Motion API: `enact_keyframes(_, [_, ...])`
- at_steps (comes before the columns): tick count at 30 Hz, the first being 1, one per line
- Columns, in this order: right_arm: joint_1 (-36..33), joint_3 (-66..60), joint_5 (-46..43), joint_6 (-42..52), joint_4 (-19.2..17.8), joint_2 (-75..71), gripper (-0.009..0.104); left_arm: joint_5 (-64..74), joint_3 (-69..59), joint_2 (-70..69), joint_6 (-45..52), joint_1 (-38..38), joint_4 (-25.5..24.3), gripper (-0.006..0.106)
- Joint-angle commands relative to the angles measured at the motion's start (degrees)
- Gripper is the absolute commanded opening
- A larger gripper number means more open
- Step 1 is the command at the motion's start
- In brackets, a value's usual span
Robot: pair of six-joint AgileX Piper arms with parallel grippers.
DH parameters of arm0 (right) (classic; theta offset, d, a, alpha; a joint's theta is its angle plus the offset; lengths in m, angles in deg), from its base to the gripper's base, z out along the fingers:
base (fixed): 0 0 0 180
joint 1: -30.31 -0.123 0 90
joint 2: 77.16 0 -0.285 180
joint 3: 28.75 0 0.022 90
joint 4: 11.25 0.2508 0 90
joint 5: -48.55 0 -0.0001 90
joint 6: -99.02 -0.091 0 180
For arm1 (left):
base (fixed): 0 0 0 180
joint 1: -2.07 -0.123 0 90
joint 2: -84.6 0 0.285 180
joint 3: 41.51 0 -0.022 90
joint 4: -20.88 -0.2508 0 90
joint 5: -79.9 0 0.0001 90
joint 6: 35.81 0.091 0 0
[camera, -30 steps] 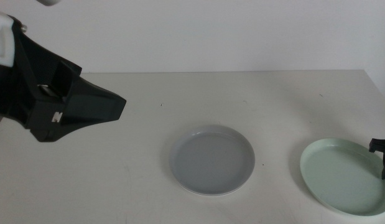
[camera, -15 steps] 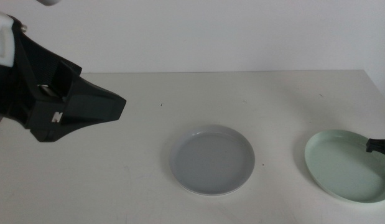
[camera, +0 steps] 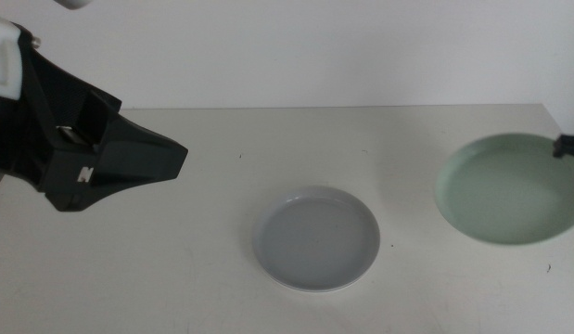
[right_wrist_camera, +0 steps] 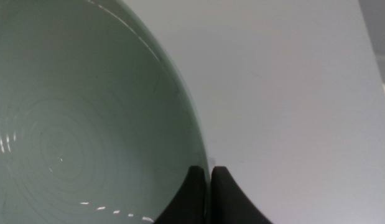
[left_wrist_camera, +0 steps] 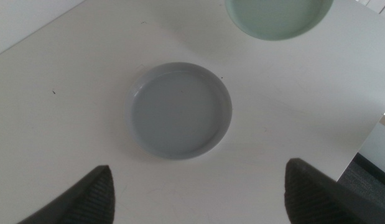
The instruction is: Stack the three bowls on top of each other.
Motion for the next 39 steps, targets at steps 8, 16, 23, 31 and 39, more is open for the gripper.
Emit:
enact_keyframes(8, [-13.5,13.6,2.8,0.7,5.3,-0.8,-0.001,-2.8,1.4,-0.5,-0.2,0.0,1.8,0.105])
enact_keyframes(16, [-23.9,18.8,2.7,1.0,6.6,6.4,-0.001,-2.8,1.4,-0.5,-0.2,0.0,1.8,0.105])
enact_keyframes(23, [-28.6,20.2,0.8,1.0,7.8,13.2,-0.001,-2.8,1.4,-0.5,-0.2,0.0,1.8,0.105])
enact_keyframes(31, [-30.4,20.6,-0.7,3.6,11.5,18.0,-0.001,-2.8,1.4,-0.5,-0.2,0.0,1.8,0.105])
enact_keyframes(39, [-30.5,20.6,-1.3,4.2,11.5,19.1,-0.001,-2.8,1.4,-0.5,-0.2,0.0,1.8,0.105])
